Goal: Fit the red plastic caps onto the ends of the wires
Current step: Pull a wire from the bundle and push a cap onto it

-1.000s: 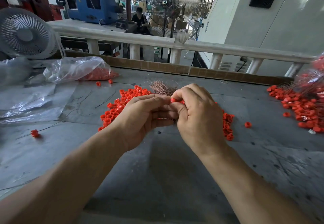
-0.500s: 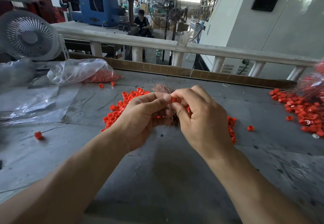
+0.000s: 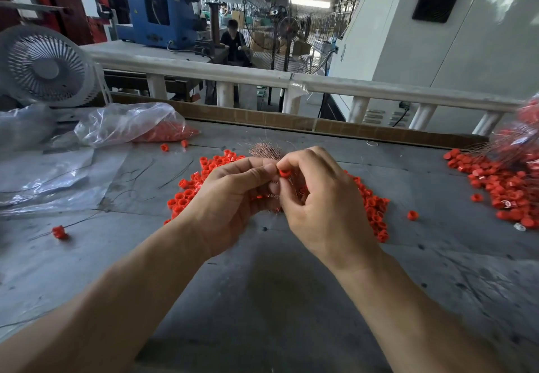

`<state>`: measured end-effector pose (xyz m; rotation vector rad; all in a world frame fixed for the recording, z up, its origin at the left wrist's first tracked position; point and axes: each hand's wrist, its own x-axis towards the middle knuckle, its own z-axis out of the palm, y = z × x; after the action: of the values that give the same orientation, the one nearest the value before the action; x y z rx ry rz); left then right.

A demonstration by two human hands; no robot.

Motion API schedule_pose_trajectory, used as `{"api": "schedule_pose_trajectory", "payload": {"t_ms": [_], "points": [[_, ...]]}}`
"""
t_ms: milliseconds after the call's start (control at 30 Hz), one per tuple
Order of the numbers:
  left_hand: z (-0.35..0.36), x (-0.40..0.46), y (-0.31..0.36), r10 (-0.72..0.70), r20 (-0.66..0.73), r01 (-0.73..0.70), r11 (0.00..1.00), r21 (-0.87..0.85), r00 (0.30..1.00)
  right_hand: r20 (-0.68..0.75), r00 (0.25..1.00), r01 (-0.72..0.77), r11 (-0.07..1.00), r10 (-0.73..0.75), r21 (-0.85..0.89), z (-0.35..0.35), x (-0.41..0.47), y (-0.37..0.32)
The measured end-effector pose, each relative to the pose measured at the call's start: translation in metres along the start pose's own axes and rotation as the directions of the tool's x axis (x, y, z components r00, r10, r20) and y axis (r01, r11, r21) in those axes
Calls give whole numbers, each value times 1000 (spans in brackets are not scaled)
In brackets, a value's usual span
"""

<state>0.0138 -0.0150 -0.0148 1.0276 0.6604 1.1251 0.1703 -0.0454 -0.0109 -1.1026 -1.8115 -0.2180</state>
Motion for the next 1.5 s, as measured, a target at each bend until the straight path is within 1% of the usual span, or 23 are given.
{"api": "schedule_pose_trajectory", "payload": {"t_ms": [133,233,333,533,667,800,1067,1200,1333,1500], "points": [[1,1,-1,12,-36,-13,1000,-12,999,32,999,-19,999,18,28,2,-1,2],[2,2,-2,-12,-67,9,999,-45,998,38,999,-32,999,31,42,5,-1,3],[-1,2,-1,-35,-81,30,998,-62,996,74,996,-55,996,51,63,6,-2,5],[-3,5,-3,-15,-111,13,1000,-14,994,108,990,-95,992,86,88,5,-3,4],[-3,4,-3,-17,-115,14,1000,-21,993,137,984,-130,986,116,101,4,-3,4],[-2,4,-3,-1,-122,4,1000,22,993,133,983,-144,983,129,115,4,-3,4],[-1,3,-3,58,-122,-53,998,44,991,102,979,-194,965,178,178,3,-4,1],[-2,4,-2,84,-143,-78,996,46,986,153,961,-265,928,231,260,3,-5,2],[0,3,-1,99,-137,-94,995,42,986,203,937,-345,849,285,400,4,-7,2],[1,3,0,137,-166,-130,990,55,977,234,928,-368,813,291,452,4,-9,2]]}}
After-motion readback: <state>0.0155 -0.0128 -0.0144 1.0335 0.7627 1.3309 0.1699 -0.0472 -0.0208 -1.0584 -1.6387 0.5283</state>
